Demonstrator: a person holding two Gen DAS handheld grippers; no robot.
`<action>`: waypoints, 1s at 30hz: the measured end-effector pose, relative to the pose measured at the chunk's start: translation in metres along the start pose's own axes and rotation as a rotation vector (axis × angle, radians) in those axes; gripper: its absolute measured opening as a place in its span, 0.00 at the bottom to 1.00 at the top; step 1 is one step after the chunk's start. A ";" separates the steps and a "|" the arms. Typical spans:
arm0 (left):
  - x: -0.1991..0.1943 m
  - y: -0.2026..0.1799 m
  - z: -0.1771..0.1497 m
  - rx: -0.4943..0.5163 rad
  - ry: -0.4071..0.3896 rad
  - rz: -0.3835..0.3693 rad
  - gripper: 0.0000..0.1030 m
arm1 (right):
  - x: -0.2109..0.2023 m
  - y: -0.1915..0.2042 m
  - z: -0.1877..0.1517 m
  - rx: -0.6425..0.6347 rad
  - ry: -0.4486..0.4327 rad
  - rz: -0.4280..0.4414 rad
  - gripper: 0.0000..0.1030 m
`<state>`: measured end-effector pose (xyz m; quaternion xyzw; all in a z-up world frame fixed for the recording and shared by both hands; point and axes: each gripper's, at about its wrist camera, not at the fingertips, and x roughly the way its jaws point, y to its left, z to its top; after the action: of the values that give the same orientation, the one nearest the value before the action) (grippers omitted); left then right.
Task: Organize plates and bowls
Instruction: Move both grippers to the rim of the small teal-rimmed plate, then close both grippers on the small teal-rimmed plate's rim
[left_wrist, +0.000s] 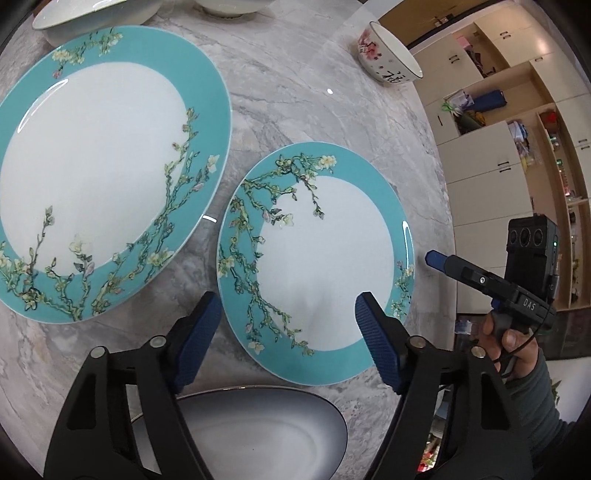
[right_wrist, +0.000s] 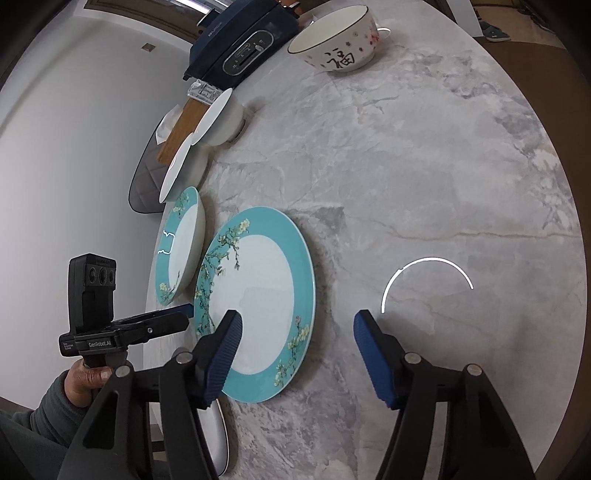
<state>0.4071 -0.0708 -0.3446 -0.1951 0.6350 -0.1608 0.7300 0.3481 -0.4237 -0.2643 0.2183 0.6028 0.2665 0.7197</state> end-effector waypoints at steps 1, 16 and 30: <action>0.001 0.001 0.001 -0.005 0.001 -0.002 0.67 | 0.001 0.000 0.000 -0.001 0.002 0.002 0.65; 0.003 0.025 0.002 -0.070 0.015 0.017 0.27 | 0.020 0.008 0.007 -0.031 0.043 0.007 0.60; 0.006 0.030 0.011 -0.083 0.046 0.049 0.12 | 0.027 0.005 0.007 0.010 0.084 -0.069 0.11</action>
<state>0.4184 -0.0469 -0.3630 -0.2059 0.6623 -0.1206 0.7103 0.3576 -0.4026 -0.2806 0.1898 0.6409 0.2474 0.7014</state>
